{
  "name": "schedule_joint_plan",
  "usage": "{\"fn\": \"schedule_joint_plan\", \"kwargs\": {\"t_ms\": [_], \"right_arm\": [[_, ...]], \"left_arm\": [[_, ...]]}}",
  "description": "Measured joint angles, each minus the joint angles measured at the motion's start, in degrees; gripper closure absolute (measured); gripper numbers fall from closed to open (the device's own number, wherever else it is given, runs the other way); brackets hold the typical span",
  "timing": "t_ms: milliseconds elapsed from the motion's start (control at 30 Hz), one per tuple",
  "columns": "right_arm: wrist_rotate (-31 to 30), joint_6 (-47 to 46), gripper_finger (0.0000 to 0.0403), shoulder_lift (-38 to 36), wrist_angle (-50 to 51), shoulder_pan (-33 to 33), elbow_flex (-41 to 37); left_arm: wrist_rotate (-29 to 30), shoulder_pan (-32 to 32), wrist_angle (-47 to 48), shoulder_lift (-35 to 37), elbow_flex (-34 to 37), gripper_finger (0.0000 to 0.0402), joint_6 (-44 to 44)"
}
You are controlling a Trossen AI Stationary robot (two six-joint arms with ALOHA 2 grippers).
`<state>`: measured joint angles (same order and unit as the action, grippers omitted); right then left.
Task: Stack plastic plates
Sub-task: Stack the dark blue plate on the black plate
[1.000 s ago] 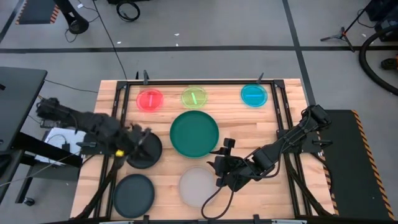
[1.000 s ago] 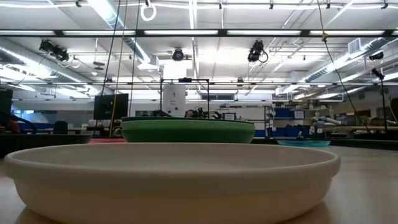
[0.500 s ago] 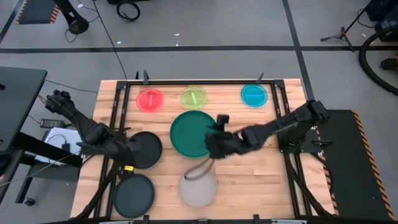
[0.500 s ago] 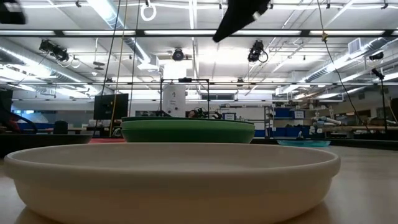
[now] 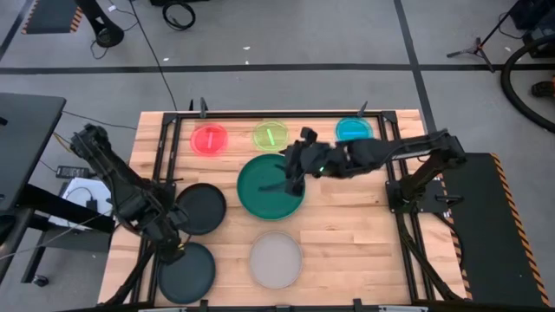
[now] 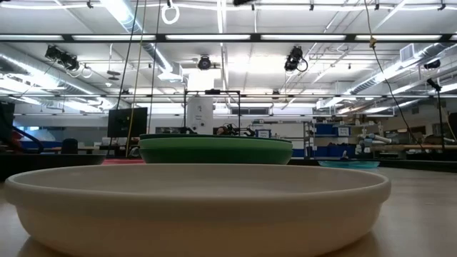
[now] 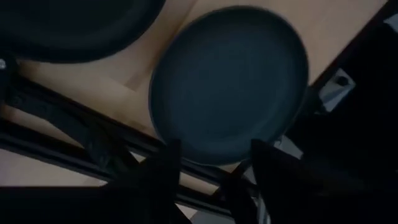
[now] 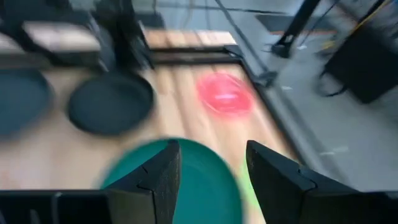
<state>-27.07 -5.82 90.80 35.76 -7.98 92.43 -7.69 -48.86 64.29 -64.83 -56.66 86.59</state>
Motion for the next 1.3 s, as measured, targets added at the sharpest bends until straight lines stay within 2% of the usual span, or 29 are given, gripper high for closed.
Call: {"fn": "schedule_joint_plan", "kwargs": {"t_ms": [133, 267, 367, 467, 533, 733, 900, 1067, 1167, 1300], "right_arm": [[1.0, -7.5, 0.0215, -1.3, 1.9, -0.1, 1.8], [-5.1, -12.1, 0.0215, -2.1, 2.4, -2.6, 2.2], [-8.6, -17.5, 0.0215, -2.0, 1.3, -4.8, 2.2], [-9.3, -24.4, 0.0215, -2.0, -0.3, -6.8, 2.2], [-9.3, -29.6, 0.0215, -2.0, -0.5, -7.9, 2.2], [-9.3, -38.4, 0.0216, -2.0, -0.4, -9.6, 2.2], [-9.3, -38.0, 0.0216, -1.9, 0.4, -9.6, 2.2], [-7.1, -34.1, 0.0216, -2.0, 0.4, -8.7, 2.2], [-6.0, -33.2, 0.0216, -2.0, 1.6, -8.6, 2.2], [-5.7, -33.0, 0.0216, -2.0, 4.7, -9.3, 2.2]], "left_arm": [[2.7, -2.8, -0.2, -3.0, 0.0, 0.0171, 0.7], [3.9, -5.4, -0.3, -6.7, 0.4, 0.0173, 1.8], [3.4, -6.1, -0.6, -8.7, 3.7, 0.018, 4.7], [3.4, -6.1, -2.1, -9.2, 8.7, 0.0187, 4.9], [3.1, -5.4, -5.8, -8.7, 12.2, 0.019, 5.0], [2.5, -5.4, -25.4, -8.3, 18.8, 0.0191, 2.5], [2.0, -6.6, -20.6, -9.4, 19.3, 0.0191, 4.4], [-1.3, -7.6, -17.2, -9.2, 18.2, 0.0191, 7.3], [-0.7, -7.9, -17.1, -9.1, 15.3, 0.0191, 7.3], [1.0, -7.9, -11.4, -9.1, 13.5, 0.0191, 7.0]]}}
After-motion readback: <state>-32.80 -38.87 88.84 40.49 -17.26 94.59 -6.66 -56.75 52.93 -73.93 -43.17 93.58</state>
